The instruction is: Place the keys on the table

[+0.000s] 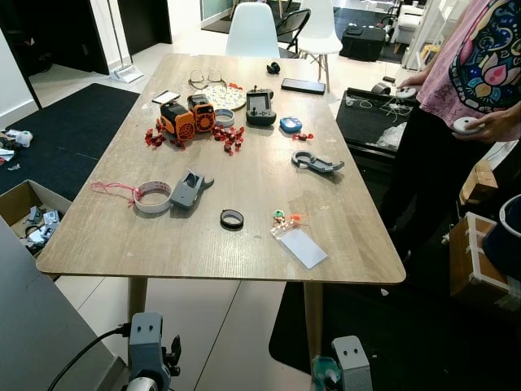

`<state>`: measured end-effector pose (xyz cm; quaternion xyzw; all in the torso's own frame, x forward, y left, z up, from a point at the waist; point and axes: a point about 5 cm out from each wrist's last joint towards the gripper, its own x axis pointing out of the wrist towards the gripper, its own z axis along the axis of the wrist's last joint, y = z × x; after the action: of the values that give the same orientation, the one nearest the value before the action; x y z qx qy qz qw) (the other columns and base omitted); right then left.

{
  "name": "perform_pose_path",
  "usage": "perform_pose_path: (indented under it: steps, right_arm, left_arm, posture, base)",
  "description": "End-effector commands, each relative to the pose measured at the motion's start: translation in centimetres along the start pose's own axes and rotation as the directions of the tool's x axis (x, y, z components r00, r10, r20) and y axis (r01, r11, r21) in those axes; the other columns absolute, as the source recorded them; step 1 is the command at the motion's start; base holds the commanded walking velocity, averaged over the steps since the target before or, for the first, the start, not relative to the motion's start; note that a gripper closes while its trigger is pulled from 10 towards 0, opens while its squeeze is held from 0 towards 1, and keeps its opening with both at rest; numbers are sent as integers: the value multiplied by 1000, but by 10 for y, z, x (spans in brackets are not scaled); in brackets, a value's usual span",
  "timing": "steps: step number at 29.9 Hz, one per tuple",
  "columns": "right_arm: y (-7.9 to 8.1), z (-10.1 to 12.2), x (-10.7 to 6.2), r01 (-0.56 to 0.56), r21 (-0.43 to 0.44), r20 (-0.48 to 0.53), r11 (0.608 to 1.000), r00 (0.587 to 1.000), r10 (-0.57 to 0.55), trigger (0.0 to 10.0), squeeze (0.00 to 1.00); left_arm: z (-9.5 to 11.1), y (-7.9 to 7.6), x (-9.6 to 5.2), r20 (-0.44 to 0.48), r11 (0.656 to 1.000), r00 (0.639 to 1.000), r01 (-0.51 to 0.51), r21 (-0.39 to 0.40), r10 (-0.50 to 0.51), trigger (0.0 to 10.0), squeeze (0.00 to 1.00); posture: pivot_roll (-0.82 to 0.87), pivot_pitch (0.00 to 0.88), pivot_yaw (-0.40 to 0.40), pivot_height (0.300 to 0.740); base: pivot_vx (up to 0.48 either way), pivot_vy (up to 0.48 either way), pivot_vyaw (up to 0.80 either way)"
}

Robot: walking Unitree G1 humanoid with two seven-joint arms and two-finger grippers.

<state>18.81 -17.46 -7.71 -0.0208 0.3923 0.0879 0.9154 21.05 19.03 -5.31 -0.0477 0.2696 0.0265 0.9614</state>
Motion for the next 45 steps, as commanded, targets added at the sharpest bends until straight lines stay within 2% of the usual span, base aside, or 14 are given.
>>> perform_pose_path:
  steps: [1, 14, 17, 22, 24, 26, 27, 28, 29, 31, 36, 40, 44, 45]
  right_arm:
    - [-3, -3, -1, 12, 11, -8, 1000, 1000, -12, 10000, 0]
    - [-4, -4, -2, 23, 23, -9, 999, 1000, -22, 10000, 0]
    - [-13, -6, -5, 76, 64, -1, 995, 997, -76, 10000, 0]
    - [-48, -6, -15, 247, 100, 2, 964, 969, -249, 10000, 0]
    - [-89, -1, -29, 434, 146, 15, 889, 898, -441, 10000, 0]
    - [-89, -1, -29, 434, 146, 15, 889, 898, -441, 10000, 0]
    - [-104, 3, -36, 497, 175, 25, 850, 861, -509, 10000, 0]
    - [-136, 22, -49, 591, 236, 83, 772, 779, -622, 10000, 0]
    - [-136, 22, -49, 591, 236, 83, 772, 779, -622, 10000, 0]
    - [-190, 78, -79, 670, 394, 234, 630, 589, -773, 10000, 0]
    - [-199, 127, -86, 592, 471, 376, 654, 536, -756, 10000, 0]
    - [-178, 231, -90, 358, 439, 675, 824, 475, -565, 10000, 0]
    - [-161, 259, -87, 286, 368, 744, 885, 480, -464, 10000, 0]
    - [-130, 288, -78, 177, 241, 803, 954, 516, -298, 10000, 0]
  left_arm:
    - [-3, -3, -1, -4, 1000, 1000, 11, -7, -11, 10000, 0]
    - [-2, 0, -1, -8, 1000, 1000, -2, 7, 2, 10000, 0]
    - [-3, 0, -2, -3, 1000, 1000, 0, 7, 0, 10000, 0]
    - [-4, 0, -3, 1, 1000, 1000, 1, 8, -1, 10000, 0]
    - [-5, 1, -4, 1, 1000, 1000, -1, 9, 1, 10000, 0]
    - [-5, 1, -4, 1, 1000, 1000, -1, 9, 1, 10000, 0]
    - [-5, 1, -4, 0, 1000, 1000, -1, 10, 1, 10000, 0]
    - [-6, 2, -4, -1, 1000, 1000, -1, 11, 1, 10000, 0]
    - [-6, 2, -4, -1, 1000, 1000, -1, 11, 1, 10000, 0]
    - [-5, 2, -4, -3, 1000, 1000, 3, 14, -3, 10000, 0]
    - [-4, 1, -3, -2, 1000, 1000, 7, 16, -7, 10000, 0]
    - [-3, -1, -2, -3, 1000, 1000, 16, 20, -16, 10000, 0]
    - [-3, -1, -2, -4, 1000, 1000, 18, 21, -18, 10000, 0]
    - [-3, -1, -2, -4, 1000, 1000, 20, 23, -20, 10000, 0]
  posture:
    - [31, 47, -20, 740]
    - [30, 49, -18, 740]
    - [32, 49, -19, 740]
    - [32, 50, -18, 740]
    - [33, 51, -15, 740]
    - [33, 51, -15, 740]
    - [30, 52, -13, 740]
    - [27, 52, -12, 740]
    - [27, 52, -12, 740]
    - [21, 50, -11, 740]
    - [21, 47, -10, 740]
    - [18, 42, -10, 740]
    - [20, 40, -13, 740]
    - [21, 39, -15, 740]
  base:
    - [0, 266, 0]
    - [0, 0, 0]
    - [0, 0, 0]
    - [0, 0, 0]
    - [0, 0, 0]
    - [0, 0, 0]
    - [0, 0, 0]
    - [0, 0, 0]
    - [0, 0, 0]
    - [0, 0, 0]
    - [0, 0, 0]
    - [0, 0, 0]
    - [0, 0, 0]
    - [0, 0, 0]
